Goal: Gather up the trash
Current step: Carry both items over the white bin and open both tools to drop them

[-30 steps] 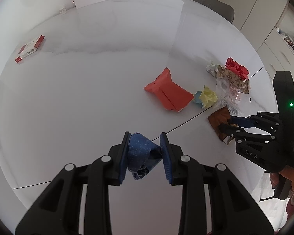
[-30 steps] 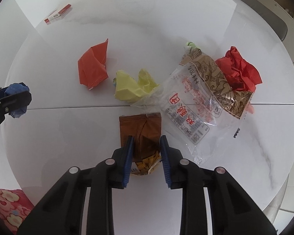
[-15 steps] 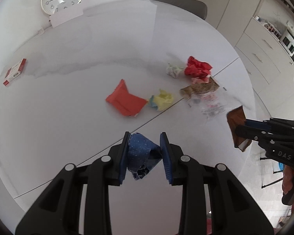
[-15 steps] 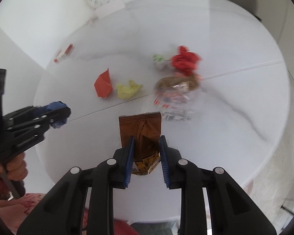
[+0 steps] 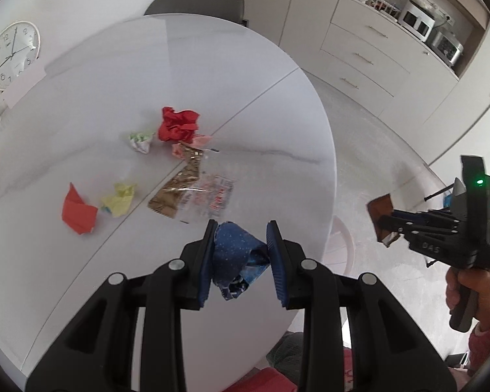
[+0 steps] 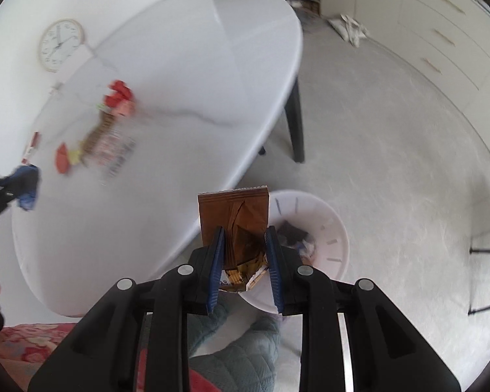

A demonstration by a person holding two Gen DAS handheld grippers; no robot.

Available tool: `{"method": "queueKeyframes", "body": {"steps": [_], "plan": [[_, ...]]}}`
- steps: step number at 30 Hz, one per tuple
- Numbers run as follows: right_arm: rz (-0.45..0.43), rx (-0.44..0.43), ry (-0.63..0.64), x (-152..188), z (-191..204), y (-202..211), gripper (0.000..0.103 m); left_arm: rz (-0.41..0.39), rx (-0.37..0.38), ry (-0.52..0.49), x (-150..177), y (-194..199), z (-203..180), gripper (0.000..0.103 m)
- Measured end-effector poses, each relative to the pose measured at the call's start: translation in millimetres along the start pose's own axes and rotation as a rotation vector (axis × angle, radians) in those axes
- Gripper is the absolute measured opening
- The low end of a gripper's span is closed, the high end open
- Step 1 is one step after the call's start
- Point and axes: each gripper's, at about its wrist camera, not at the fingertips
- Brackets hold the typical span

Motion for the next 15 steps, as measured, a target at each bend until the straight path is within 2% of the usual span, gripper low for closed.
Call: {"method": "queueKeyframes", "body": {"steps": [2, 3, 4, 6, 10, 15], "plan": [[0.037, 0.014, -0.008, 7, -11, -19, 0.030, 0.012, 0.021, -0.035, -3, -4, -19, 0.030], [0.053, 0.021, -0.008, 11, -13, -28, 0.037, 0.018, 0.030, -0.056, -5, -5, -31, 0.030], [0.067, 0.027, -0.010, 14, -15, -36, 0.050, 0.022, 0.037, -0.074, -5, -6, -38, 0.030], [0.073, 0.055, -0.015, 20, -21, -44, 0.068, 0.033, 0.049, -0.113, -6, -10, -55, 0.030], [0.055, 0.065, -0.037, 24, -32, -35, 0.080, 0.062, 0.082, -0.179, -7, -20, -88, 0.030], [-0.017, 0.140, -0.079, 21, -56, 3, 0.090, 0.111, 0.140, -0.229, -7, -41, -125, 0.031]]}}
Point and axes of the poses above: each gripper's, at about its wrist camera, not at the fingertips, and y roughly against the way its jaws point, z to its left, x to its underside, and after that the axes turned 2 degrees about -y, right-handed
